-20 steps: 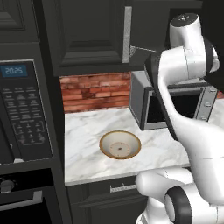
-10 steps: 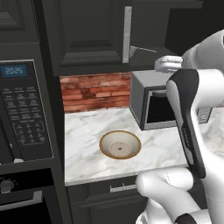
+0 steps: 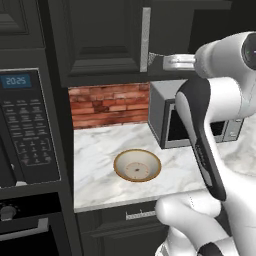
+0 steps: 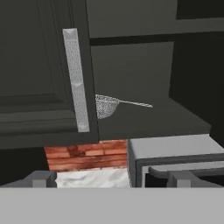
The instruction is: Open the cabinet and setup a tea strainer by placing it in the bowl upright.
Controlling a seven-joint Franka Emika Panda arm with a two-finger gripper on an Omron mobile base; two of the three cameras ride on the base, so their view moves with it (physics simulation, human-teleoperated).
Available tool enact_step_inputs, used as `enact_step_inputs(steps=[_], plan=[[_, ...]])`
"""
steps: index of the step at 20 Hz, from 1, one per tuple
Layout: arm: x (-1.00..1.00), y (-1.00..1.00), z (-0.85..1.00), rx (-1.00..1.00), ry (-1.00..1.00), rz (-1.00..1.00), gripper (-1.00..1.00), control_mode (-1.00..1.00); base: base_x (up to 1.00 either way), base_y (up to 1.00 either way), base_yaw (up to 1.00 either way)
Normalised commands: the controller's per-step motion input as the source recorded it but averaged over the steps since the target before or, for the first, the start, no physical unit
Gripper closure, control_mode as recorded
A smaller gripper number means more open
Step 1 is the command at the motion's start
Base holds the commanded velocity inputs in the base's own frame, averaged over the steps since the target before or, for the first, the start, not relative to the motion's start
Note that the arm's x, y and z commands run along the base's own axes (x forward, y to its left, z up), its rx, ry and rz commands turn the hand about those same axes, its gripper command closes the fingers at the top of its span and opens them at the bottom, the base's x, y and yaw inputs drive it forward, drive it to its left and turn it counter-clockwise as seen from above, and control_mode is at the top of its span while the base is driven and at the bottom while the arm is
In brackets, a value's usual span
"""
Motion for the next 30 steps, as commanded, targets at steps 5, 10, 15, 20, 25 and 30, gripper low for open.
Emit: enact_step_inputs(steps=[5,10,15,20,25,30], plan=[[0.46,0.41,0.05,-0.01,0.03,-0.04,-1.00,-1.00,0.00,0.00,0.00],[0.52,0.32,0.02,-0.01,0.04,0.00,-1.00,-1.00,0.00,0.00,0.00],[0.42,0.13,0.00,0.00,0.00,0.00,-1.00,-1.00,0.00,0.00,0.00],[0.51,0.00,0.00,0.00,0.01,0.00,-1.00,-1.00,0.00,0.00,0.00],[0.55,0.00,0.00,0.00,0.03,0.00,-1.00,-1.00,0.00,0.00,0.00],[0.45,0.02,0.02,0.00,0.02,0.00,-1.00,-1.00,0.00,0.00,0.00]])
